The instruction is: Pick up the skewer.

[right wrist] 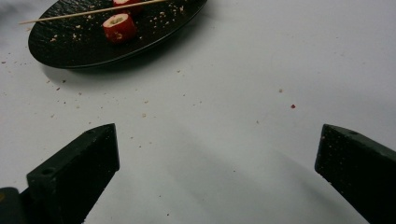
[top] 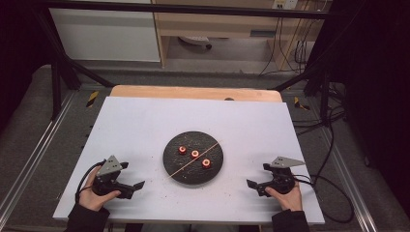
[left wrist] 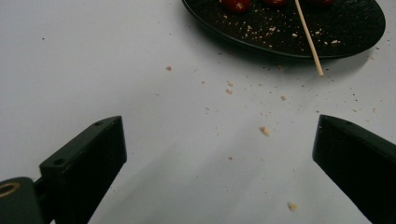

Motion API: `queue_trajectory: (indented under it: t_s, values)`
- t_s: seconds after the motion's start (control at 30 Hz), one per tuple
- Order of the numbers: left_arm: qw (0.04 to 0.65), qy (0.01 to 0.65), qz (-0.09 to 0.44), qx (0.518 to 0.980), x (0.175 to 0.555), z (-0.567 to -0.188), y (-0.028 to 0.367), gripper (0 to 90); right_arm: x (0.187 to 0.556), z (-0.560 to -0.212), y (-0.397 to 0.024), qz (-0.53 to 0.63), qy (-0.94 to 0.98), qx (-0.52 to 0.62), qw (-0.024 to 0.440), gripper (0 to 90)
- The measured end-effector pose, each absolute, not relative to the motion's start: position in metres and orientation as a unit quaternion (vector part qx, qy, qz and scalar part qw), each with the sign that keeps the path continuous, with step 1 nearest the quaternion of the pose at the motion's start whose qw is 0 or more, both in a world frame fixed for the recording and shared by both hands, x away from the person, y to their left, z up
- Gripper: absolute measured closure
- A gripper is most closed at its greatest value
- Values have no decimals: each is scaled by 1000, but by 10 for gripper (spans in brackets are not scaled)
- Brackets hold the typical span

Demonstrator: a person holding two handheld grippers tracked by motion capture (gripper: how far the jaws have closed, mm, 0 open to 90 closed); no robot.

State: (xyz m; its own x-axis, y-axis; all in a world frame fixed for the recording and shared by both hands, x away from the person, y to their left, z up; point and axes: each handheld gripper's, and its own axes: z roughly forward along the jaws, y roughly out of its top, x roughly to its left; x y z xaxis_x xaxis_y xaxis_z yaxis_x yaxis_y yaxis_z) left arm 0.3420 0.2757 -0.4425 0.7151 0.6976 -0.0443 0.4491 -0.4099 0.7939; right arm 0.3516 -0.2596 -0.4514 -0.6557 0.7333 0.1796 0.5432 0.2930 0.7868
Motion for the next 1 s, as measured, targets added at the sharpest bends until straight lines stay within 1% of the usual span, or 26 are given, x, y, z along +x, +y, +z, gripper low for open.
queue_trajectory:
  t_s: [0.5, 1.0]
  values:
    - [413, 354, 146, 826, 343, -442, 272, 25, 351, -451, -259, 444, 795, 400, 106, 9]
    - [411, 346, 145, 831, 343, -431, 262, 27, 351, -450, -260, 444, 794, 401, 109, 7]
